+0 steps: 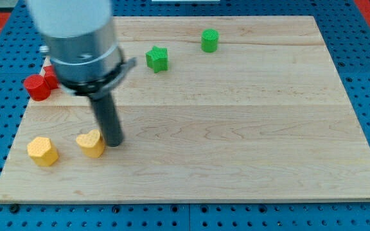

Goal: Move the green star above yellow hexagon

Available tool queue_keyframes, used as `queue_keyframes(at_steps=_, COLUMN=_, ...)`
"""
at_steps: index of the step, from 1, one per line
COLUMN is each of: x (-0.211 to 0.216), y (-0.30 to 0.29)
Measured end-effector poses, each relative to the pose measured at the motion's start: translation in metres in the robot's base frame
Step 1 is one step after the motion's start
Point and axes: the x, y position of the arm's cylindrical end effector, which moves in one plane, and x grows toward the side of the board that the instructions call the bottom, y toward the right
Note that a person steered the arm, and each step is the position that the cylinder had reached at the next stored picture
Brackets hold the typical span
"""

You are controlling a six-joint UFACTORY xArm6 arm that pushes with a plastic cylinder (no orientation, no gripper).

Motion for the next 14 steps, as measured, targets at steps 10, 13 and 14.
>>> queue_keyframes(at_steps=10, x=-0.132, y=-0.034)
queue_keyframes(at_steps=13, x=-0.091, y=-0.019)
queue_keyframes(at_steps=14, x=-0.081, y=-0.074)
